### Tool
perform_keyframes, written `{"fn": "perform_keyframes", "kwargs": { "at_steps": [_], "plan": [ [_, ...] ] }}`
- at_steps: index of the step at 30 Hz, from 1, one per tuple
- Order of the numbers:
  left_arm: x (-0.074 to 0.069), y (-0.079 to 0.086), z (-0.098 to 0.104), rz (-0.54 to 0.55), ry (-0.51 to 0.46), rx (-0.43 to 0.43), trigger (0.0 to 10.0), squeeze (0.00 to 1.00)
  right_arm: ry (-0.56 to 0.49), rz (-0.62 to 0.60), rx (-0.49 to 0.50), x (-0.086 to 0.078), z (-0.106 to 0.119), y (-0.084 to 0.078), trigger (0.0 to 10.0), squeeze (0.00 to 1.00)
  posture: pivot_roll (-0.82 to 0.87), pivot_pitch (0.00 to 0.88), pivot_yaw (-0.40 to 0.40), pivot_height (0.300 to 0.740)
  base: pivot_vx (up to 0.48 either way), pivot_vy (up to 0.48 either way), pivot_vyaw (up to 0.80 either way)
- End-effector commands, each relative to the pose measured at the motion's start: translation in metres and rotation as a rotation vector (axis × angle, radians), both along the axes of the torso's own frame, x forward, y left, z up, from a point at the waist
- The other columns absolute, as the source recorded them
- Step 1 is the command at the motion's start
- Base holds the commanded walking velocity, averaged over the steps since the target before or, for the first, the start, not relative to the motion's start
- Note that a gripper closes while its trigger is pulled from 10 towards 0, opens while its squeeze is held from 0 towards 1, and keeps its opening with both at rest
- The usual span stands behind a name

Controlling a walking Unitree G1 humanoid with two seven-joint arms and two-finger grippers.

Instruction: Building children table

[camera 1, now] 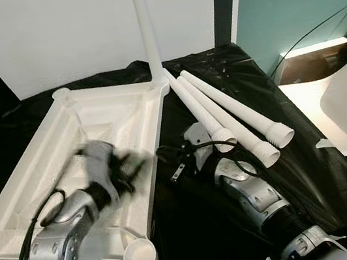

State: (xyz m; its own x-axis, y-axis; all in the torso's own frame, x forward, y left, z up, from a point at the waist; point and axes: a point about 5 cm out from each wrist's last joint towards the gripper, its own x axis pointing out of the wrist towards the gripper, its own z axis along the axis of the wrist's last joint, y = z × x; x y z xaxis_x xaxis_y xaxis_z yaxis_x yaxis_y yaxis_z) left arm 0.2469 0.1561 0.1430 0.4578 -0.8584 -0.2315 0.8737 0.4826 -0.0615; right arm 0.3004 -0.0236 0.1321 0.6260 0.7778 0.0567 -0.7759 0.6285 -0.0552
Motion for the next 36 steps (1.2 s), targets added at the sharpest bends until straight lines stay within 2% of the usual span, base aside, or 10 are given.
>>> {"fn": "perform_keyframes", "kwargs": {
  "at_steps": [1,4,5,7,10,16,33,34,35,36],
  "plan": [
    [-0.004,0.006,-0.005,-0.039,0.029,0.039,10.0,0.00,-0.002,-0.003,-0.005,0.002,0.000,-0.001,10.0,0.00,0.13,0.000,0.048,0.740,0.000,0.000,0.00],
    [-0.011,0.010,-0.005,-0.068,0.077,0.004,10.0,0.14,-0.003,-0.004,-0.005,0.001,0.000,0.000,10.0,0.00,0.13,0.000,0.050,0.740,0.000,0.000,0.00],
    [-0.015,0.010,-0.003,-0.096,0.093,-0.025,10.0,0.69,-0.002,-0.006,-0.004,0.002,0.000,0.000,10.0,0.00,0.13,0.000,0.050,0.740,0.000,0.000,0.00],
    [-0.018,0.011,-0.002,-0.112,0.100,-0.028,10.0,0.91,-0.003,-0.007,-0.003,0.002,0.000,0.000,10.0,0.00,0.13,0.000,0.053,0.740,0.000,0.000,0.00],
    [-0.015,0.021,-0.005,-0.120,0.085,0.010,10.0,0.97,-0.001,-0.010,-0.001,0.002,0.000,0.000,10.0,0.00,0.13,0.000,0.056,0.740,0.000,0.000,0.00],
    [0.023,0.045,-0.021,0.152,0.024,0.204,10.0,0.95,-0.001,-0.009,0.003,0.002,0.001,0.001,10.0,0.00,0.13,0.000,0.056,0.740,0.000,0.000,0.00],
    [0.056,0.064,-0.035,0.500,0.052,0.444,10.0,0.89,-0.006,-0.014,0.001,0.002,0.001,0.000,10.0,0.00,0.13,0.000,0.055,0.740,0.000,0.000,0.00],
    [0.054,0.056,-0.037,0.464,0.072,0.426,0.0,0.76,-0.007,-0.014,0.001,0.002,0.001,0.000,10.0,0.00,0.13,0.000,0.055,0.740,0.000,0.000,0.00],
    [0.054,0.056,-0.037,0.464,0.072,0.426,0.0,0.76,-0.007,-0.014,0.001,0.002,0.001,0.000,10.0,0.00,0.13,0.000,0.055,0.740,0.000,0.000,0.00],
    [0.051,0.046,-0.039,0.426,0.081,0.416,0.0,0.20,-0.008,-0.014,0.001,0.002,0.001,0.000,10.0,0.00,0.13,0.000,0.055,0.740,0.000,0.000,0.00]
  ]
}}
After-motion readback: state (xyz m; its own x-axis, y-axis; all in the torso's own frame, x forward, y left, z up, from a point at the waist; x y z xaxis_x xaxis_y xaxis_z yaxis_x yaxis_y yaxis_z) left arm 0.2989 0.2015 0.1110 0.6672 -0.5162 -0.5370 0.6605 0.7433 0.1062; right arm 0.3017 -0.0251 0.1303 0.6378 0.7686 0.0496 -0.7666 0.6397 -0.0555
